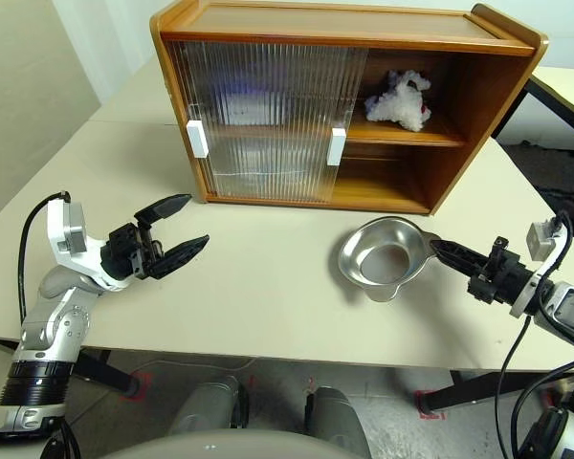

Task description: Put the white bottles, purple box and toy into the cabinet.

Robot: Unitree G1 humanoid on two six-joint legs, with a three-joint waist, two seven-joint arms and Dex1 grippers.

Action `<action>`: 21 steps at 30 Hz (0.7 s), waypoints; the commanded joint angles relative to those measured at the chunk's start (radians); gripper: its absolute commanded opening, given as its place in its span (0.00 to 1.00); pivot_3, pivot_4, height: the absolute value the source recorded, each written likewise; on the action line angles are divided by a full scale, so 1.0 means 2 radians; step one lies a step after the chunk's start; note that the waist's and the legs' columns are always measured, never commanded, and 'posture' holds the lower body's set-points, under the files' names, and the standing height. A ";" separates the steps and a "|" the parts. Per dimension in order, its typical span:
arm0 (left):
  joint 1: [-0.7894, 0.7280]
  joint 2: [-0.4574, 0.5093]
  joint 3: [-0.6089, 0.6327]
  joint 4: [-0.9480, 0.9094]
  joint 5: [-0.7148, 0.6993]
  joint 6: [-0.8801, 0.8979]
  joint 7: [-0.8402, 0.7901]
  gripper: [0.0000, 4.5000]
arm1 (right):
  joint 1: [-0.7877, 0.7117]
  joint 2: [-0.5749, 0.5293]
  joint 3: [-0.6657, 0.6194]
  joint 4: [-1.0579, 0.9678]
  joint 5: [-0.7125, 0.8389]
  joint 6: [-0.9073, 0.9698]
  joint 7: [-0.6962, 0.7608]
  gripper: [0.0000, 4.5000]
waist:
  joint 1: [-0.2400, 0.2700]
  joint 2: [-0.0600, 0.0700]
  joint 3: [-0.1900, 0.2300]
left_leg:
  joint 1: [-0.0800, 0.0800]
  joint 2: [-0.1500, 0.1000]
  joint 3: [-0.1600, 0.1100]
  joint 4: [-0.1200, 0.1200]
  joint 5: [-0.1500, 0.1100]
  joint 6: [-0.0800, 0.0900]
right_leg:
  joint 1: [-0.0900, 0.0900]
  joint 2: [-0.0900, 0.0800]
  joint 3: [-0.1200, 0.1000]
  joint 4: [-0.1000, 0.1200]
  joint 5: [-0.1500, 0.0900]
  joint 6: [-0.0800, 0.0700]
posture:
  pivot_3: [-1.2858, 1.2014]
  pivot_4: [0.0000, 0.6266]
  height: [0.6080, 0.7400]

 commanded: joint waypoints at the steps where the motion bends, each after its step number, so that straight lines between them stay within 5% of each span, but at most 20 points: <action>1: -0.002 0.002 0.000 0.008 0.007 -0.004 -0.005 1.00 | -0.032 0.013 -0.043 0.017 0.023 0.013 -0.026 0.00 | 0.000 0.000 0.000 | 0.000 0.000 0.000 0.000 0.000 0.000 | 0.000 0.000 0.000 0.000 0.000 0.000 | 0.59 0.00 1.00; 11: -0.006 0.001 -0.001 0.011 0.009 -0.006 -0.008 1.00 | -0.107 0.084 -0.125 0.052 0.071 -0.007 -0.107 0.00 | 0.001 0.001 0.000 | -0.001 0.000 -0.001 0.000 0.000 0.000 | -0.001 0.001 0.000 0.000 0.001 -0.002 | 0.59 0.00 1.00; 21: -0.001 0.003 -0.001 0.004 0.010 -0.005 -0.006 1.00 | -0.127 0.121 -0.097 0.090 0.056 -0.130 -0.133 0.00 | -0.002 0.002 0.000 | -0.001 0.000 0.000 0.000 0.000 0.000 | -0.001 0.000 0.000 0.000 0.001 -0.001 | 0.59 0.00 1.00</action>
